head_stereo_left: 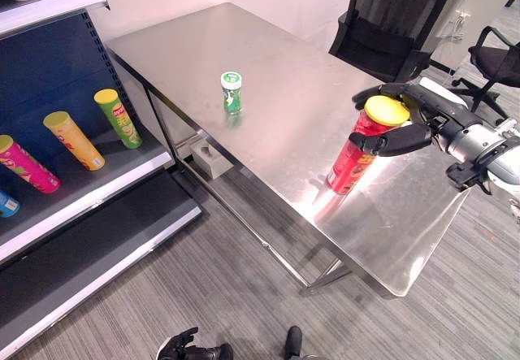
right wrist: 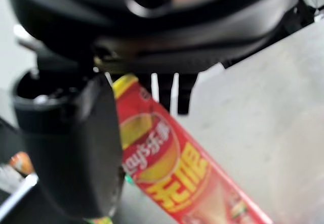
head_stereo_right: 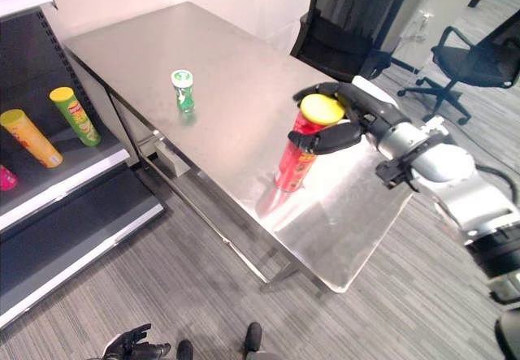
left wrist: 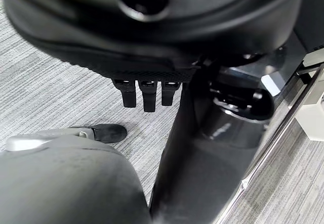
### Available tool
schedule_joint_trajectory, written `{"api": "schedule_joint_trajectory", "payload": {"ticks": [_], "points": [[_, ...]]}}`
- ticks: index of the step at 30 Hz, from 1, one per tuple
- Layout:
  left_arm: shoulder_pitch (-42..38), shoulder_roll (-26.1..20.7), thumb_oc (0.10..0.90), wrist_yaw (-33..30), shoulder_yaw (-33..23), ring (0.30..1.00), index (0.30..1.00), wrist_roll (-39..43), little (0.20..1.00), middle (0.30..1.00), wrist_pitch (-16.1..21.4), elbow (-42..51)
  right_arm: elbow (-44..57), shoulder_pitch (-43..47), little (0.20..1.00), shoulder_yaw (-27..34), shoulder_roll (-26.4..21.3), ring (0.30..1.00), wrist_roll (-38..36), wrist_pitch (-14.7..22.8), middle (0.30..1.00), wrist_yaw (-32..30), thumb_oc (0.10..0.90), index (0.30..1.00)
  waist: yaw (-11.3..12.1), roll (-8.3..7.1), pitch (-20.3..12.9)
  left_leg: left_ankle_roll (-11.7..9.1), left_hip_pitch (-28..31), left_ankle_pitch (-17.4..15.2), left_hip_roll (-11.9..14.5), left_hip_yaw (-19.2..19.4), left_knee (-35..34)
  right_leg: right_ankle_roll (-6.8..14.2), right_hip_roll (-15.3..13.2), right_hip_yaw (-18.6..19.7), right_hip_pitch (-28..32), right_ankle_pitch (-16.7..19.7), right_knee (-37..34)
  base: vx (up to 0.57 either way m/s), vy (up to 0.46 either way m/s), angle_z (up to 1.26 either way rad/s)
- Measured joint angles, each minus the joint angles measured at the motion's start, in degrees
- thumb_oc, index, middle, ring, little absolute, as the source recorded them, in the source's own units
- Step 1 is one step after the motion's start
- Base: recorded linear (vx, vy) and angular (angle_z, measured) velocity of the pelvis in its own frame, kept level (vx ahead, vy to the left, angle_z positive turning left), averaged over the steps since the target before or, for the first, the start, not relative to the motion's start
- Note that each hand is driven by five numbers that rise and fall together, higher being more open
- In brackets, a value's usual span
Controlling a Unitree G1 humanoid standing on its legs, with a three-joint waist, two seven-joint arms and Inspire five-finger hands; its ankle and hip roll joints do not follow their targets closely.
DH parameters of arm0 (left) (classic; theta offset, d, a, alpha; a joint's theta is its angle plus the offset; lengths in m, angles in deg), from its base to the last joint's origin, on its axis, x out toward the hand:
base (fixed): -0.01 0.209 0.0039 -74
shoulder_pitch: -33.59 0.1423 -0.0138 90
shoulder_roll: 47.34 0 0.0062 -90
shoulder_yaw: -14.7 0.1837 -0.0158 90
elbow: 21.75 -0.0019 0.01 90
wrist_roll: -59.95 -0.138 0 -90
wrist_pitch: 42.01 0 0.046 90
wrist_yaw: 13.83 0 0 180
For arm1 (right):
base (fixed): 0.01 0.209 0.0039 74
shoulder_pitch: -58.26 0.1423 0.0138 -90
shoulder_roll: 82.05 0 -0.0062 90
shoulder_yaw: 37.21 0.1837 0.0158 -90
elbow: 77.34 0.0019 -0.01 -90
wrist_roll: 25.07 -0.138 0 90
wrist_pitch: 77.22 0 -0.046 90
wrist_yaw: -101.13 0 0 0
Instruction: Put the goods on the table back onto the shelves and tidy them up.
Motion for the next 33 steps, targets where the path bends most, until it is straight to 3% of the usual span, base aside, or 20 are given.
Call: {"api": "schedule_joint_trajectory", "payload": {"ticks": [8,11,13,16,19,25,27,28,29,30,31,32,33], "points": [[0.01,-0.02,0.8,-0.02,-0.45,0.9,0.9,-0.01,0.9,0.9,0.0,-0.12,0.02,-0.52,0.3,0.07,-0.04,0.3,1.26,-0.34,0.3,0.84,0.4,0.3,-0.1,-0.08,0.01,-0.02,0.65,0.02,0.0,0.06,0.01,-0.01,0.01,0.06,0.23,0.01,0.0,0.0,0.0,0.0],[0.15,0.04,0.8,-0.04,-0.59,0.9,0.9,-0.02,0.9,0.9,0.01,-0.03,4.66,-9.89,0.3,9.57,0.37,0.3,1.62,-0.38,0.3,0.33,0.4,0.3,-0.04,0.16,0.0,-0.02,0.76,0.03,0.06,-0.14,0.01,-0.01,0.01,-0.01,0.5,-0.05,0.0,-0.01,-0.059,0.03],[0.71,0.32,0.8,-0.09,-1.85,0.9,0.9,-0.03,0.9,0.9,0.03,0.07,9.5,-18.04,0.3,20.95,5.21,0.3,2.62,-0.14,0.3,-0.62,0.4,0.3,-0.28,0.6,0.05,-0.02,0.61,0.03,0.1,-0.35,-0.01,-0.08,0.03,-0.12,0.84,-0.15,-0.01,-0.01,-0.107,0.02],[0.94,0.39,0.8,-0.2,-2.53,0.9,0.9,-0.03,0.9,0.9,0.04,0.06,11.35,-17.97,0.3,24.84,8.7,0.3,3.18,0.19,0.3,-3.01,0.4,0.3,-0.19,1.6,-0.15,-0.16,0.85,0.11,0.22,-1.14,-0.04,-0.18,0.11,-0.46,1.43,-0.27,-0.01,-0.01,-0.111,0.09],[1.51,0.46,0.8,-0.31,-3.39,0.9,0.9,0.03,0.9,0.9,0.04,0.15,13.93,-15.78,0.3,25.12,10.8,0.3,3.28,0.91,0.3,-5.35,0.4,0.3,0.33,2.1,-0.4,-0.7,0.66,0.45,0.58,-2.01,-0.04,-0.43,0.33,-1.59,1.79,-0.45,-0.01,-0.02,-0.13,0.19],[1.69,0.57,0.8,-0.42,-4.55,0.9,0.9,2.27,0.9,0.9,0.04,1.46,20.98,-10.46,0.3,24.71,14.29,0.3,7.54,3.49,0.3,-7.33,0.4,0.3,4.47,2.1,-0.34,-2.61,-0.98,1.77,2.29,-5.46,0.0,-1.33,1.99,-4.3,1.81,-1.09,0.0,-0.11,-0.148,0.31],[1.01,0.76,0.8,-0.49,-4.74,0.9,0.9,3.03,0.9,0.9,0.24,2.73,24.68,-7.15,0.3,24.46,14.27,0.3,12.53,5.16,0.3,-8.34,0.4,0.3,7.14,2.93,1.37,-4.38,-3.85,3.83,3.02,-10.16,0.07,-1.24,3.06,-8.16,1.49,-2.25,0.01,-0.35,-0.031,1.18],[0.08,0.84,0.8,-0.91,-4.92,0.9,0.9,4.58,0.9,0.9,0.41,3.09,24.98,-5.03,0.3,23.41,14.42,0.3,13.96,6.37,0.3,-9.38,0.4,0.3,7.79,3.32,2.88,-5.25,-7.63,5.8,2.15,-12.01,2.84,-1.27,3.68,-9.56,1.23,-2.67,0.11,-0.47,0.163,2.32],[-2.42,0.43,0.8,-1.52,-4.49,0.9,0.9,4.51,0.9,0.9,0.67,3.92,25.21,-2.8,0.3,21.91,13.69,0.3,15.33,6.57,0.3,-11.01,0.4,0.3,6.27,1.81,3.8,-14.01,-11.44,13.53,-0.12,-12.15,-0.1,-7.48,0.76,-11.16,-1.1,-1.3,-0.07,-0.38,0.357,2.33],[-4.03,0.38,0.8,-1.55,-5.19,0.9,0.9,4.47,0.9,0.9,0.78,3.84,25.28,0.28,0.3,19.2,13.56,0.3,17.31,6.4,0.3,-11.28,0.4,0.3,8.25,0.7,5.9,-7.38,-14.89,4.4,3.15,-2.24,11.36,-8.09,-0.83,-12.98,-2.53,-0.58,0.14,-0.2,0.388,1.95],[-3.76,0.43,0.8,-1.62,-6.97,0.9,0.9,4.69,0.9,0.9,1.25,3.48,25.51,0.49,0.3,17.66,13.87,0.3,18.68,6.39,0.3,-10.88,0.4,0.3,8.2,0.75,5.95,-7.28,-14.39,1.69,7.65,1.69,15.51,-7.9,-0.46,-14.03,-2.3,-0.74,0.11,-0.09,0.271,1.15],[-2.84,0.09,0.8,-2.6,-8.96,0.9,0.9,4.95,0.9,0.9,1.26,2.98,26.04,-0.04,0.3,16.42,13.87,0.3,20.1,6.4,0.3,-10.18,0.4,0.3,7.3,0.95,5.97,-8.57,-11.37,0.65,12.83,3.96,15.71,-7.4,-0.21,-15.5,-1.37,-1.39,0.12,-0.06,0.367,0.83],[-1.85,-0.5,0.8,-2.94,-9.33,0.9,0.9,4.95,0.9,0.9,1.19,2.33,26.29,-0.11,0.3,15.6,13.88,0.3,21.13,6.41,0.3,-9.71,0.4,0.3,6.87,1.16,6.06,-9.85,-6.95,0.27,16.22,5.2,13.48,-6.77,0.04,-15.79,-0.55,-1.84,0.12,-0.06,0.386,0.8]]}}
